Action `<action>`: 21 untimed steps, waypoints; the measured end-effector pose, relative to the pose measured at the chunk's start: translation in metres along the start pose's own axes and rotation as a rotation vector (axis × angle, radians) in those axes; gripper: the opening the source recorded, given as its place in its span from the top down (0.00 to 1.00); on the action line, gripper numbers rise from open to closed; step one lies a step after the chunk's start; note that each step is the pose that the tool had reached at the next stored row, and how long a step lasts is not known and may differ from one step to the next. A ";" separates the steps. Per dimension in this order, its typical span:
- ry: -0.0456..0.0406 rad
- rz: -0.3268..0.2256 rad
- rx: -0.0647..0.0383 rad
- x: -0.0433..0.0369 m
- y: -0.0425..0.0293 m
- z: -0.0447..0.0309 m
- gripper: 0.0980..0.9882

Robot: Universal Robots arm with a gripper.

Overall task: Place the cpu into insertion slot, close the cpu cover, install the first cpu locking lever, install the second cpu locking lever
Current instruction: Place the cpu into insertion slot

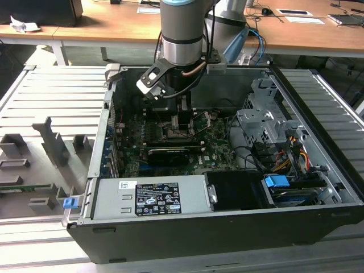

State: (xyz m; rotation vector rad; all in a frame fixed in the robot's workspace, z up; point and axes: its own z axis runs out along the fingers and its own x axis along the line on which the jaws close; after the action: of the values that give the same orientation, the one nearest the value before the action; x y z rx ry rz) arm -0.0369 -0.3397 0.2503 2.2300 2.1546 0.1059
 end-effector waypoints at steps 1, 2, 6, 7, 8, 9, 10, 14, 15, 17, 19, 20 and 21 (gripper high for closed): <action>-0.0001 0.000 0.000 0.0000 -0.0001 0.0002 0.52; -0.0001 0.000 0.000 0.0000 -0.0001 0.0005 0.52; 0.0001 0.000 0.000 0.0000 -0.0002 0.0019 0.52; 0.0001 0.000 0.000 0.0000 -0.0002 0.0021 0.52; 0.0001 0.000 0.000 0.0000 -0.0002 0.0023 0.52; 0.0002 0.000 0.000 0.0000 -0.0003 0.0028 0.52; 0.0002 0.000 0.000 0.0000 -0.0003 0.0031 0.52; 0.0001 0.000 0.000 0.0000 -0.0005 0.0039 0.52; 0.0003 0.000 0.000 0.0001 -0.0005 0.0041 0.52; 0.0003 0.000 0.000 0.0012 -0.0007 0.0044 0.52; 0.0003 0.000 0.000 0.0029 -0.0007 0.0051 0.52; 0.0003 0.000 0.000 0.0041 -0.0008 0.0056 0.52; 0.0002 0.000 0.000 0.0053 -0.0009 0.0062 0.52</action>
State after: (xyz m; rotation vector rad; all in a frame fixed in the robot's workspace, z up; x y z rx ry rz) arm -0.0371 -0.3343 0.2442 2.2299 2.1549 0.1061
